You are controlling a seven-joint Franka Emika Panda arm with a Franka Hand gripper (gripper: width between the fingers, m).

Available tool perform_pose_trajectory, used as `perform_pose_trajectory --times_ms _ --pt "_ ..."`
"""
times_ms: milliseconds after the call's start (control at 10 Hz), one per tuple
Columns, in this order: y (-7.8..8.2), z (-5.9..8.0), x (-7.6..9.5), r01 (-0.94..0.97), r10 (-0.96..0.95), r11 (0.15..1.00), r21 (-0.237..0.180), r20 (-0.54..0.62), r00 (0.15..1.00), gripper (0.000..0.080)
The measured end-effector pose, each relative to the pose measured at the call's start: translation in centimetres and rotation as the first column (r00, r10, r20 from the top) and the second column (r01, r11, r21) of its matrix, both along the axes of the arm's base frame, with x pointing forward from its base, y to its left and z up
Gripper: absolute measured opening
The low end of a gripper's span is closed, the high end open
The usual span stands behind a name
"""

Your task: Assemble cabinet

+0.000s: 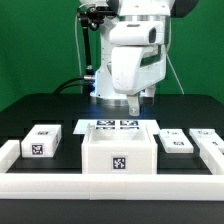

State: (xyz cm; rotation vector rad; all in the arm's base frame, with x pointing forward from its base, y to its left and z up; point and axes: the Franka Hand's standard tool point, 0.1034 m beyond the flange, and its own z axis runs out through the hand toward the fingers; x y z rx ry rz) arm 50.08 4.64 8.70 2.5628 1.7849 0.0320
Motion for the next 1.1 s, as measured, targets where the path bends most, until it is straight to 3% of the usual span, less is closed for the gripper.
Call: perform_pose_trajectory --times_ms 400,900,1100 --pt "-1.1 -1.3 -0.7 -0.431 0.431 0.902 -0.039 -0.014 0.902 0.065" --pt "-1.4 -2.2 -1.2 -0.483 0.482 0.875 -0.034 -0.033 0.876 0.065" --pt "-1.8 -4.1 -2.2 -0.463 0.461 0.886 -0.017 -0.067 0.885 0.065"
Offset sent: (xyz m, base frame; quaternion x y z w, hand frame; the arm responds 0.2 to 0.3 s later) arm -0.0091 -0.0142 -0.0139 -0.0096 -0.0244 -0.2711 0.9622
